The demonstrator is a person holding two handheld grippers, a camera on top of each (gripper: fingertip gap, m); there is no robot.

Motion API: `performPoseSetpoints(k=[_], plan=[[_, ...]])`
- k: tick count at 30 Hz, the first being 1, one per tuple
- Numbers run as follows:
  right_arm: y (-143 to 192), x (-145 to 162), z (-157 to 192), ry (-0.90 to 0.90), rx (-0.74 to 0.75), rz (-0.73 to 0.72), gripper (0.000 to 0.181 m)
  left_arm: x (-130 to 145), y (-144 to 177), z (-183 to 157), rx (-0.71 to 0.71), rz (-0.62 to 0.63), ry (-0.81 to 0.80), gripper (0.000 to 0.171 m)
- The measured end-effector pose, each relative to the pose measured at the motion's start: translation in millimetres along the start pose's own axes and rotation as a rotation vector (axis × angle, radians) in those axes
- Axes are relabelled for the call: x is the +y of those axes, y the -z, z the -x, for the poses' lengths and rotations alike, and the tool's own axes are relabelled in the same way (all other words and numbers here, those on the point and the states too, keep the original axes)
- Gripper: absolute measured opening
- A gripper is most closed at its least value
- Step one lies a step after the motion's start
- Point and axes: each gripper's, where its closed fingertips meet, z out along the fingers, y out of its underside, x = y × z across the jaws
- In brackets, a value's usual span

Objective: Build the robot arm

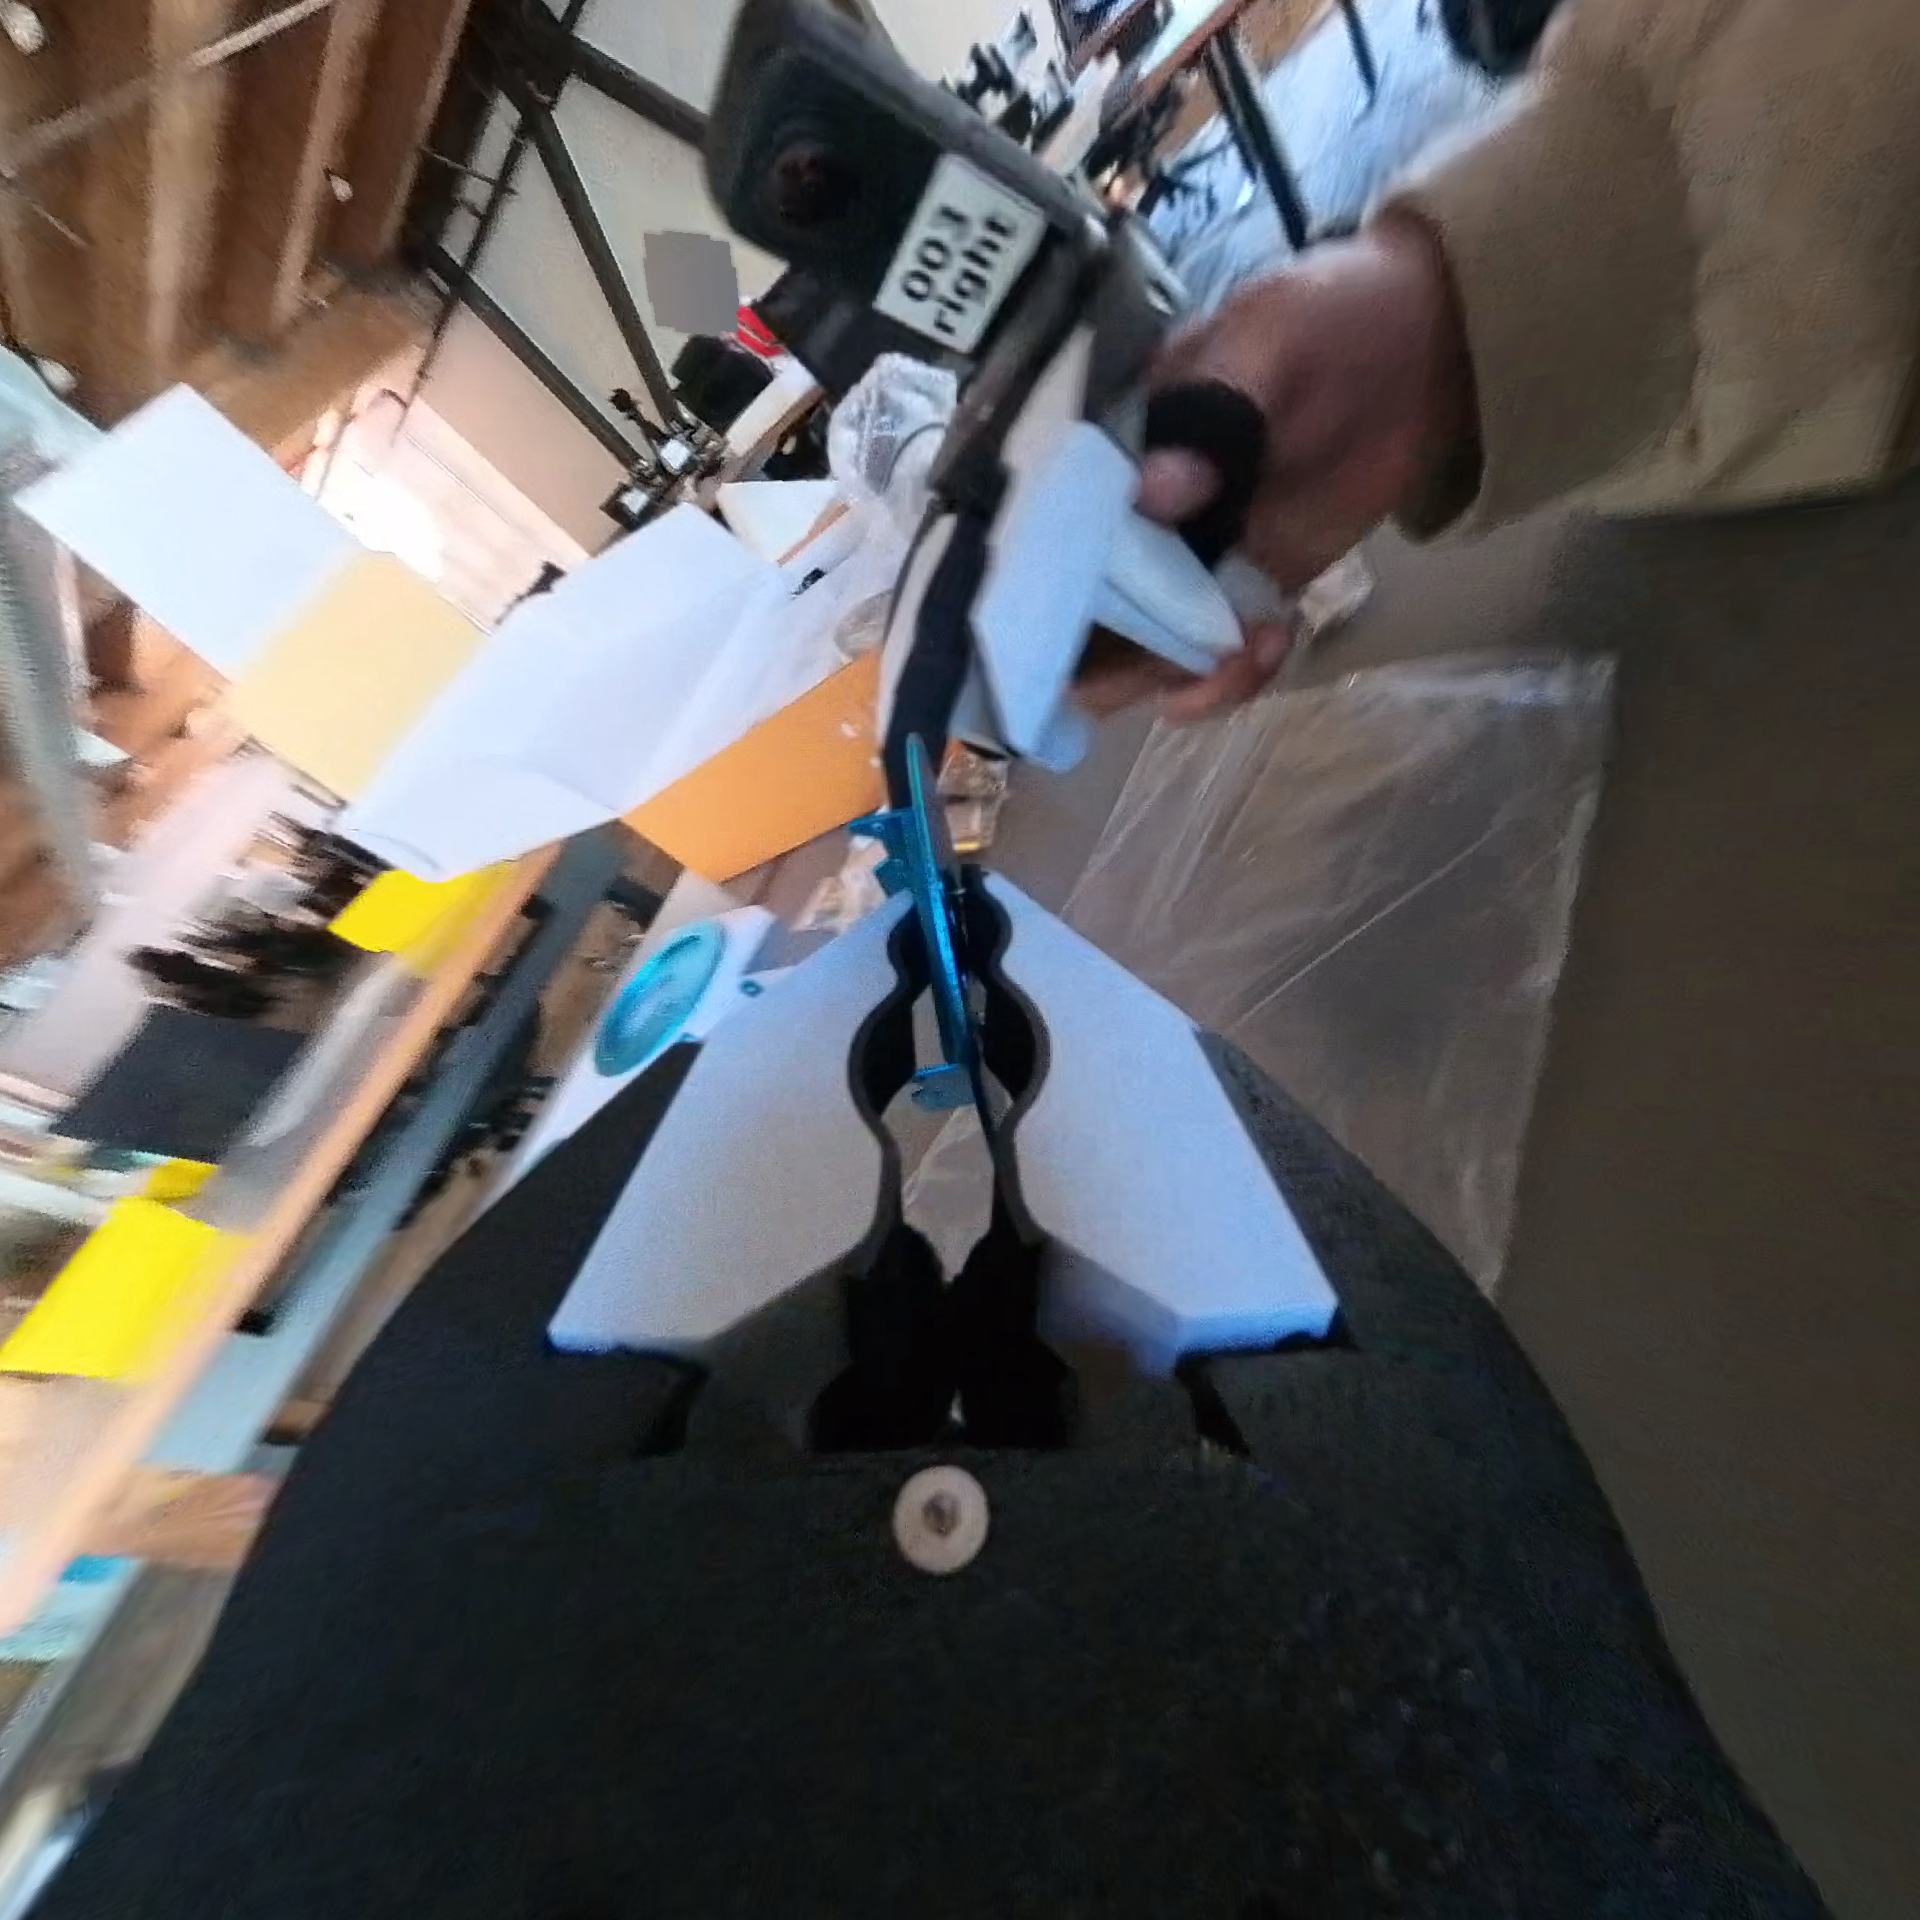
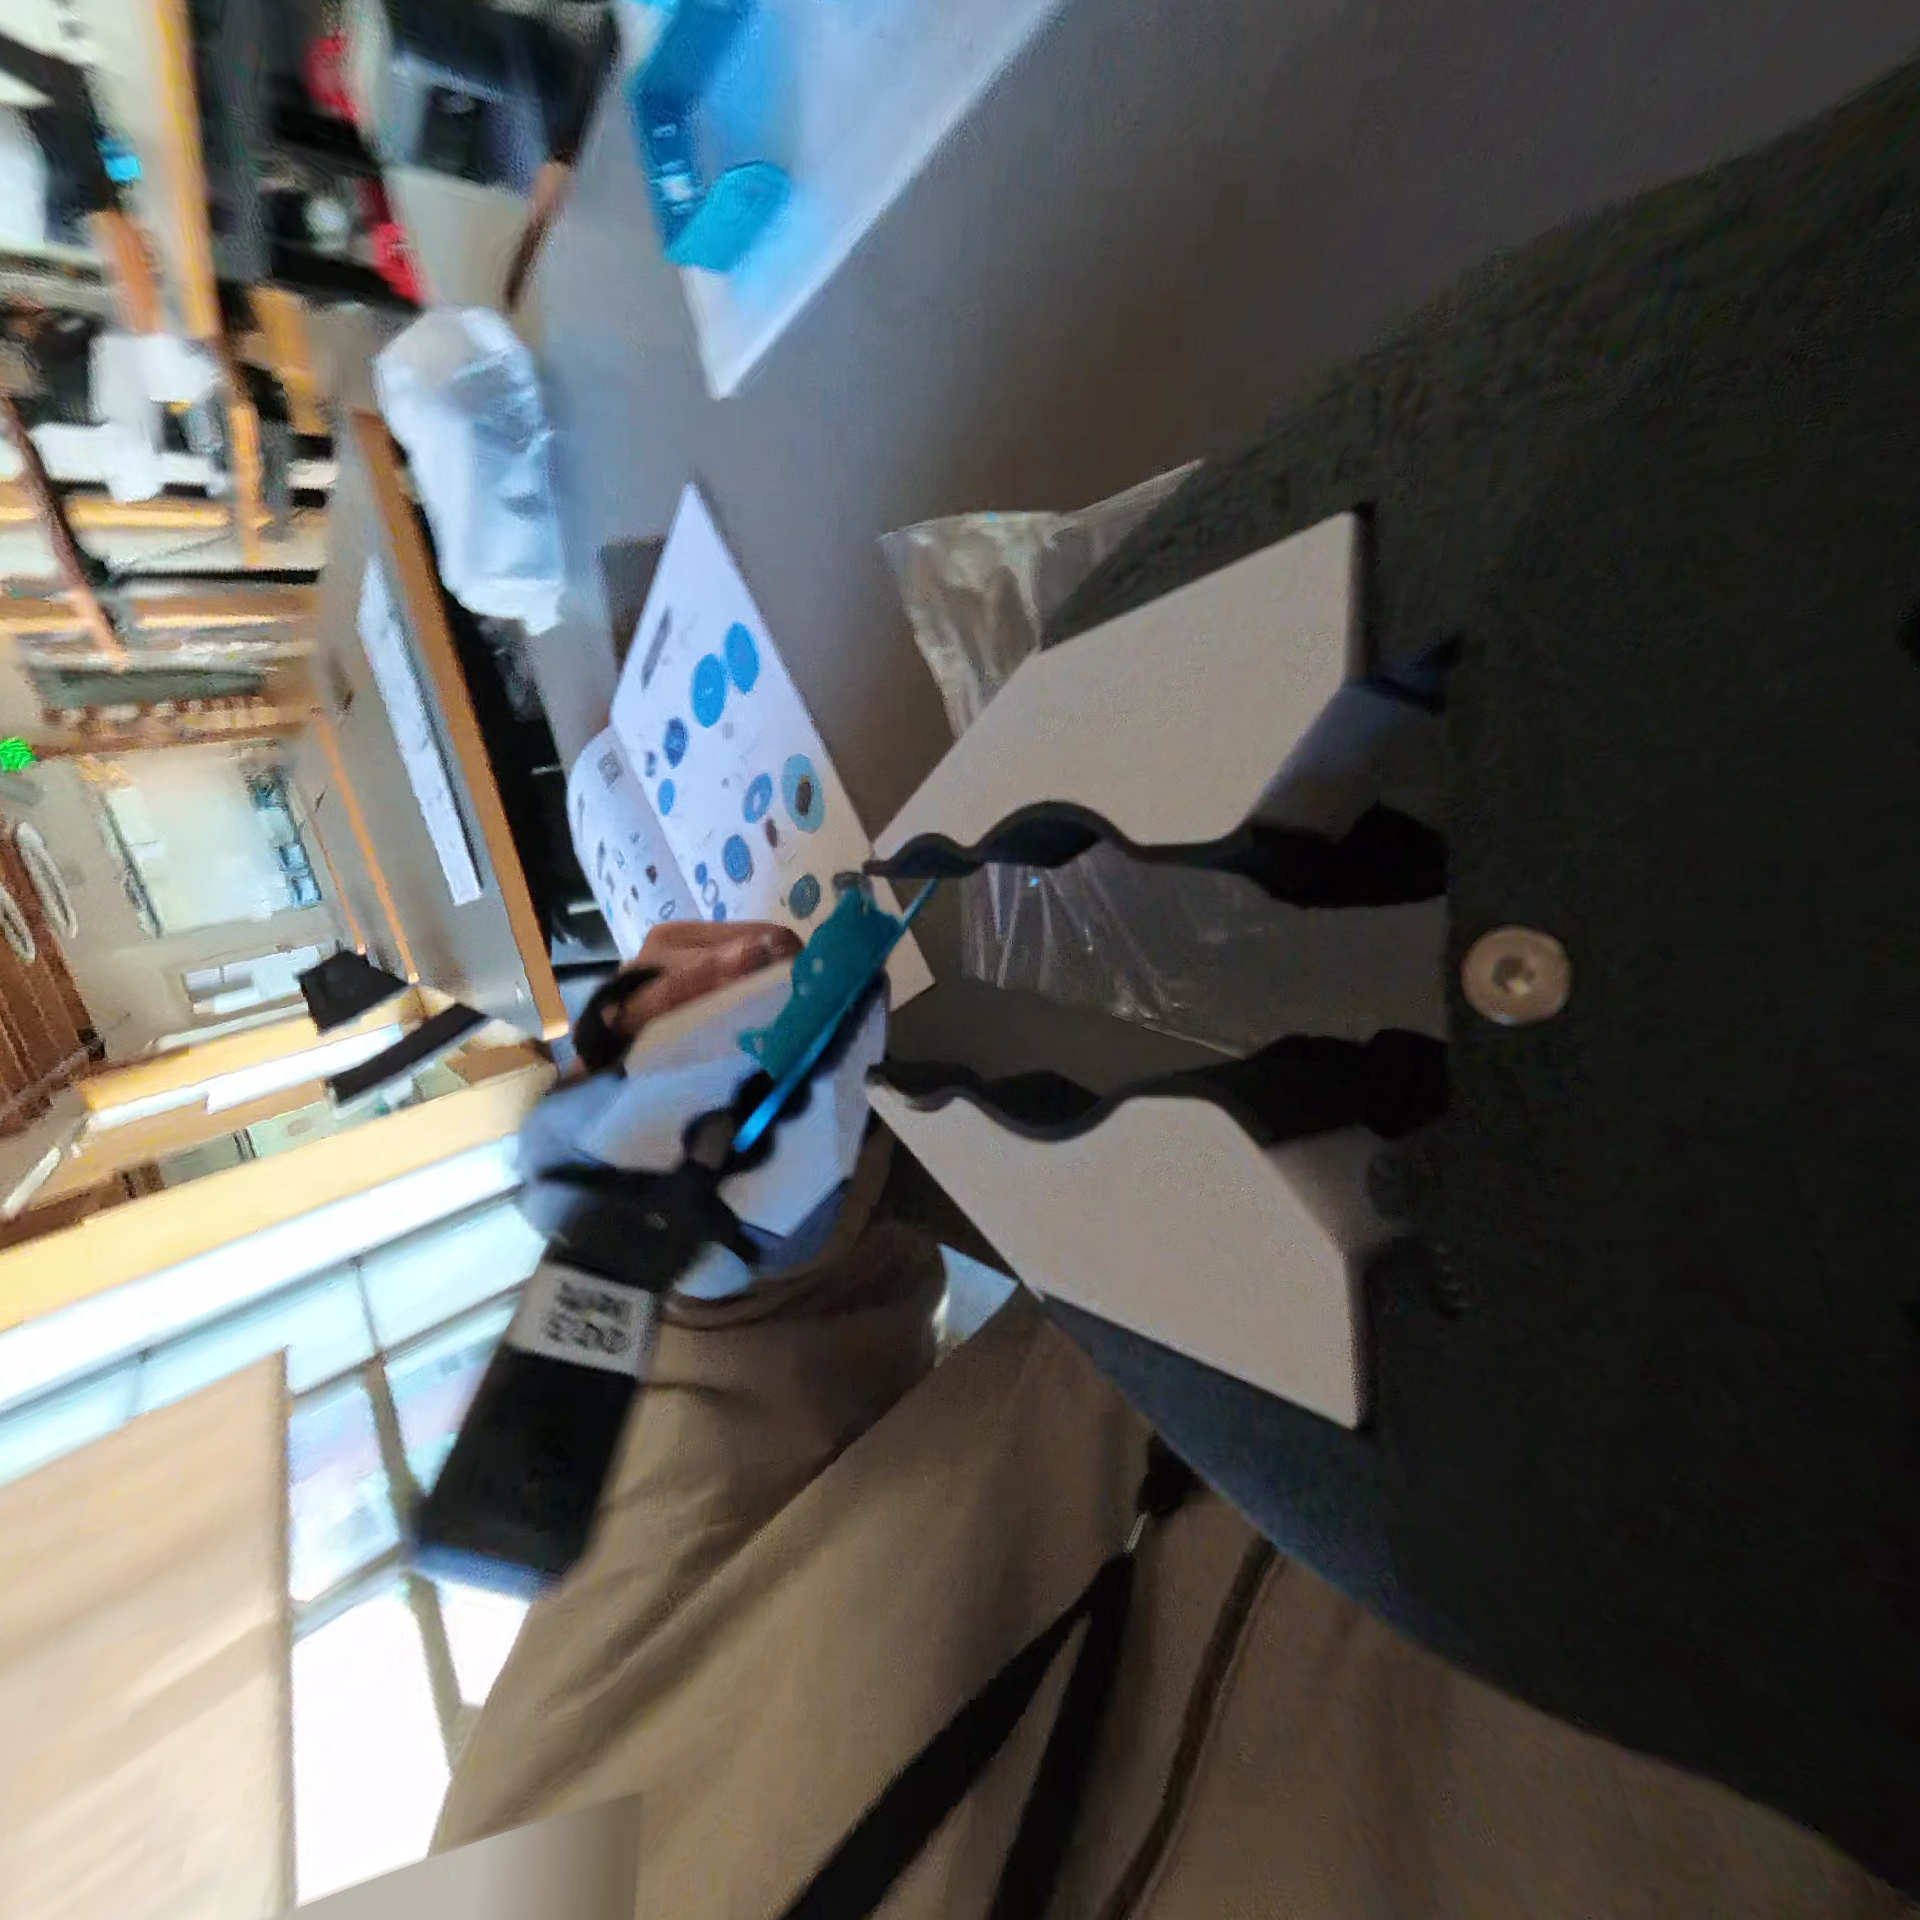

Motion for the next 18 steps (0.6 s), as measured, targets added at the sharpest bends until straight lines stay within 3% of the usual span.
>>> performPoseSetpoints(k=[2,5,6,11,18], plan=[[-8,0,12,0.091,-0.026,-0.01,0.033,-7,1,1,0.048,-0.029,0.1,0.004],[-9,-3,12,0.189,0.002,-0.029,0.014,-17,3,0,0.105,-0.066,0.151,0.004],[-8,-4,12,0.223,0.014,-0.034,0.007,-20,4,-1,0.115,-0.069,0.137,0.004],[-3,-16,27,0.419,0.026,-0.069,0.004,-37,9,-2,0.174,-0.075,0.044,0.004],[6,-42,51,0.544,0.028,-0.161,0.001,-68,14,9,0.197,-0.055,-0.048,0.011]])
